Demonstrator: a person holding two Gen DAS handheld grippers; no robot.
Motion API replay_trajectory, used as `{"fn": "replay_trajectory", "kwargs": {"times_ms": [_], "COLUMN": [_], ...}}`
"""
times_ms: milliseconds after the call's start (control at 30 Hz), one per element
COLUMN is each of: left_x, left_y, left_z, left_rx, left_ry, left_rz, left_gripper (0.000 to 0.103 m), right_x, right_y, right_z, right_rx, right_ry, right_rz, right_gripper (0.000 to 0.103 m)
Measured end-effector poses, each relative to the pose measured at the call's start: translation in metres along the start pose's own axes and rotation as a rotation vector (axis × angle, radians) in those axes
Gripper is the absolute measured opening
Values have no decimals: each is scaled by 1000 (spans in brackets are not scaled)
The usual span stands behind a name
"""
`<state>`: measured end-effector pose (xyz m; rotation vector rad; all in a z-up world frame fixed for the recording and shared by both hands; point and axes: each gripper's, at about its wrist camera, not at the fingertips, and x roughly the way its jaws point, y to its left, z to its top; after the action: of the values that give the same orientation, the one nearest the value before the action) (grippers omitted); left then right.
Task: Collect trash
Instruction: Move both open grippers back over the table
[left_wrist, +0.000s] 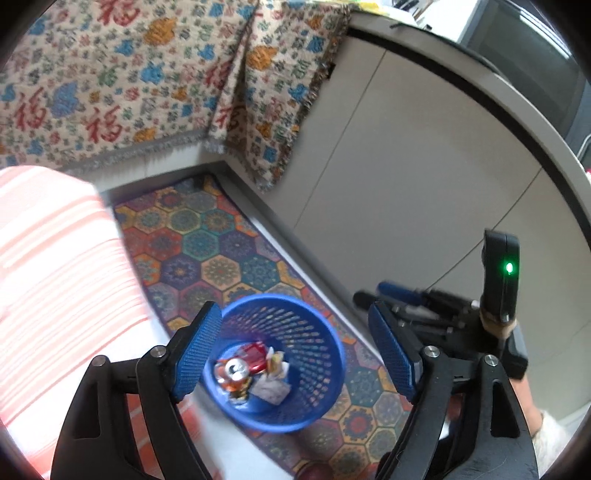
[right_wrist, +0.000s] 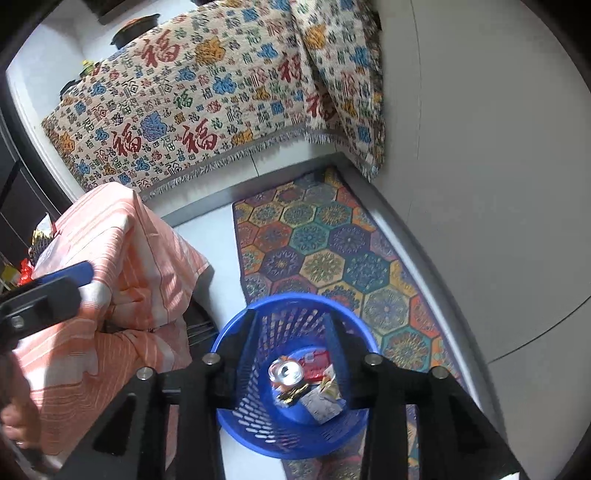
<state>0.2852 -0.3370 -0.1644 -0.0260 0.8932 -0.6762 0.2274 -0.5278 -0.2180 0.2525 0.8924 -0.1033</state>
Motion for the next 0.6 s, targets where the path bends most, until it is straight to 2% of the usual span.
{"fn": "replay_trajectory", "kwargs": {"times_ms": [33, 133, 267, 433, 600], "left_x": [-9, -41, -82, -123, -148], "left_y": [3, 20, 63, 132, 195], "left_z": [-4, -24, -60, -90, -110], "left_rx": [4, 21, -15, -80, -182], "left_ry": [-2, -5, 14, 29, 33], "left_rz": [16, 87, 177, 335, 457], "left_gripper": [85, 87, 88, 88, 88], "right_x": [-4, -21, -41, -58, -54], "right_y": [4, 24, 62, 135, 221], "right_z": [1, 6, 8, 1, -19], "right_rx": [-10, -60, -139, -260, -380], "right_ry": [-17, -77, -142, -166, -94], "right_rz": [-9, -22, -14, 93, 220], "right_gripper": [51, 51, 52, 53, 53]}}
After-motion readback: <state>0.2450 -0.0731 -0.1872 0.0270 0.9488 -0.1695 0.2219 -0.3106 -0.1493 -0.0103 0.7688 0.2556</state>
